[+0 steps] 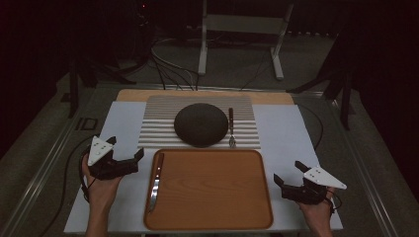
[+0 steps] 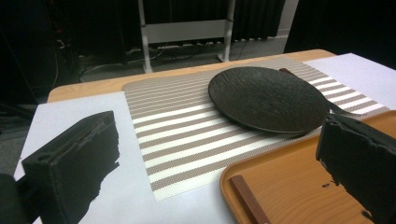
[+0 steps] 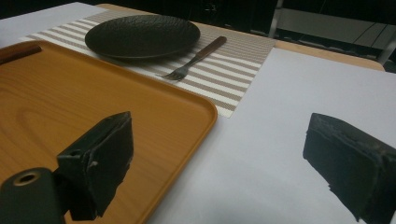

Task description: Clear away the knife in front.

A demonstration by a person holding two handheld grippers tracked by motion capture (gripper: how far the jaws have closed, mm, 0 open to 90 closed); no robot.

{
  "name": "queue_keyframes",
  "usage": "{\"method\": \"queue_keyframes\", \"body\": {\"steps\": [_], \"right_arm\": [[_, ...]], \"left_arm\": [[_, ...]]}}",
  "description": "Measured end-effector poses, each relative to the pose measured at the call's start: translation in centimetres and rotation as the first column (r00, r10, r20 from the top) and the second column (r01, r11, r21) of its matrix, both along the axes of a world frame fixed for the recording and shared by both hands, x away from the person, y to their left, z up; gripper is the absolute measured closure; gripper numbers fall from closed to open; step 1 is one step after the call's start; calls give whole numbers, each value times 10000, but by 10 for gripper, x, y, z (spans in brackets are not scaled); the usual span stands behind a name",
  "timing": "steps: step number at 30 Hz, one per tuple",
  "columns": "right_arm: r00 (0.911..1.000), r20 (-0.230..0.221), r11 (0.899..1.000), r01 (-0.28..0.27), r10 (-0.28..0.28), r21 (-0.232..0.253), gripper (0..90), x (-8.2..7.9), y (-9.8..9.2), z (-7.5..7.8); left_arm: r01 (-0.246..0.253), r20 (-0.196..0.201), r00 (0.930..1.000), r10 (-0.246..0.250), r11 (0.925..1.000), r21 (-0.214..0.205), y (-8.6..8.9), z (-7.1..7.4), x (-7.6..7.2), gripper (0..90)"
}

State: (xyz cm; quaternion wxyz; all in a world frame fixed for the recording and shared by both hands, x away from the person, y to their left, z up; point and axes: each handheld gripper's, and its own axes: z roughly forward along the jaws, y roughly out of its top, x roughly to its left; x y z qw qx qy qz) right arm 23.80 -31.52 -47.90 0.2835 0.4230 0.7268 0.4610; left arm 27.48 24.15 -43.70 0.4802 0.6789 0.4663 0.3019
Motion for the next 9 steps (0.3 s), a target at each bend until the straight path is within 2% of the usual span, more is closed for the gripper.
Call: {"method": "queue_keyframes", "body": {"steps": [9], "right_arm": [[10000, -34, 10000, 45, -45, -48, 87, 1, 0, -1]], "left_arm": [[-245, -127, 9996, 243, 9996, -133, 3, -5, 1, 0]]}}
